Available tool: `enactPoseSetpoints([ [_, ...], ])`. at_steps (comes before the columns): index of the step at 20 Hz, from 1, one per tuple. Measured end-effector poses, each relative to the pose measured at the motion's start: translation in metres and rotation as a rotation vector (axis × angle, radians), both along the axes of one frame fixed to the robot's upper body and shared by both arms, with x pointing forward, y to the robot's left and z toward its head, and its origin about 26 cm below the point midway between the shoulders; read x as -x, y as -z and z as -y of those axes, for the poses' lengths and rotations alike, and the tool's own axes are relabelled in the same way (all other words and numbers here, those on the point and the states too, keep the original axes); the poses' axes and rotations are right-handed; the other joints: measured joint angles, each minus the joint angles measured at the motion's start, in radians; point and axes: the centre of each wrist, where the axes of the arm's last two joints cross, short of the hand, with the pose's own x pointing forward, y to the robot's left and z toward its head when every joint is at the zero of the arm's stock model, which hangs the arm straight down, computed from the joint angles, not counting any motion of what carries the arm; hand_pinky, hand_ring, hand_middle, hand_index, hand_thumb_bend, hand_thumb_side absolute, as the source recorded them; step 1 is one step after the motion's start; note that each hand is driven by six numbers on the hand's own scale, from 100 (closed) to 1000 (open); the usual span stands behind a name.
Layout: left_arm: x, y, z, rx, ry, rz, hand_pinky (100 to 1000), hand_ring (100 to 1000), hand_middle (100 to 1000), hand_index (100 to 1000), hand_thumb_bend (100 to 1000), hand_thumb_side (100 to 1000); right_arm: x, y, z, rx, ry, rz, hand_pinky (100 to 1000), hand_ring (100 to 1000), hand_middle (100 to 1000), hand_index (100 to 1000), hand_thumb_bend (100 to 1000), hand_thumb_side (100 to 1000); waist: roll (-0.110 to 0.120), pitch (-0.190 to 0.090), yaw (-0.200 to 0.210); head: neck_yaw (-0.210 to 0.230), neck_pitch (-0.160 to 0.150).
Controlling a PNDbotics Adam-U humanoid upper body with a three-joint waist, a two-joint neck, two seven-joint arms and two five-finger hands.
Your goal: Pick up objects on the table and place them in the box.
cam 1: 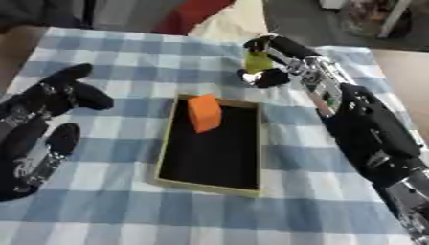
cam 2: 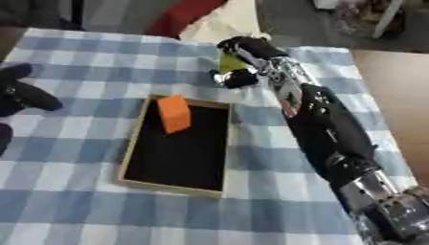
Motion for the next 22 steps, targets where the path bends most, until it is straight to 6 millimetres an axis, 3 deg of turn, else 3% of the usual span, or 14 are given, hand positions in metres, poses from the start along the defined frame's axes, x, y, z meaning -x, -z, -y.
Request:
enactPoseSetpoints([
  [3,0.000,0.000,0.000,0.000,0.000,0.000,788,756,707,1000,100,691,0.000,0.002,0.001,-0.002,0.004,0.000,879,872,856,954,225,571,0.000,0.000,0.000,0.000,-0.003],
  [8,0.000,0.001,0.000,-0.001,-0.001,-0.003,789,757,708,1000,100,699,0.000,0.003,0.001,-0.004,0.001,0.018,896,895,943,980,273,582,0.001,0.000,-0.002,-0.001,-0.006],
  [17,0.001,0.003,-0.001,-0.009,-0.008,-0.012,790,758,709,1000,100,708,0.003,-0.005,0.008,-0.001,0.015,0.038,904,904,952,981,274,595,-0.001,0.000,-0.007,0.000,-0.008],
  [19,0.001,0.003,-0.001,-0.010,-0.009,-0.011,789,757,709,1000,100,710,0.002,-0.003,0.011,-0.007,0.032,0.024,909,912,949,979,270,566,-0.001,0.000,-0.007,0.000,-0.008],
  [22,0.001,0.003,-0.001,-0.012,-0.011,-0.011,790,757,709,1000,100,714,0.001,0.003,0.015,-0.015,0.057,0.006,920,932,946,978,258,603,0.001,0.002,-0.006,-0.001,-0.009],
])
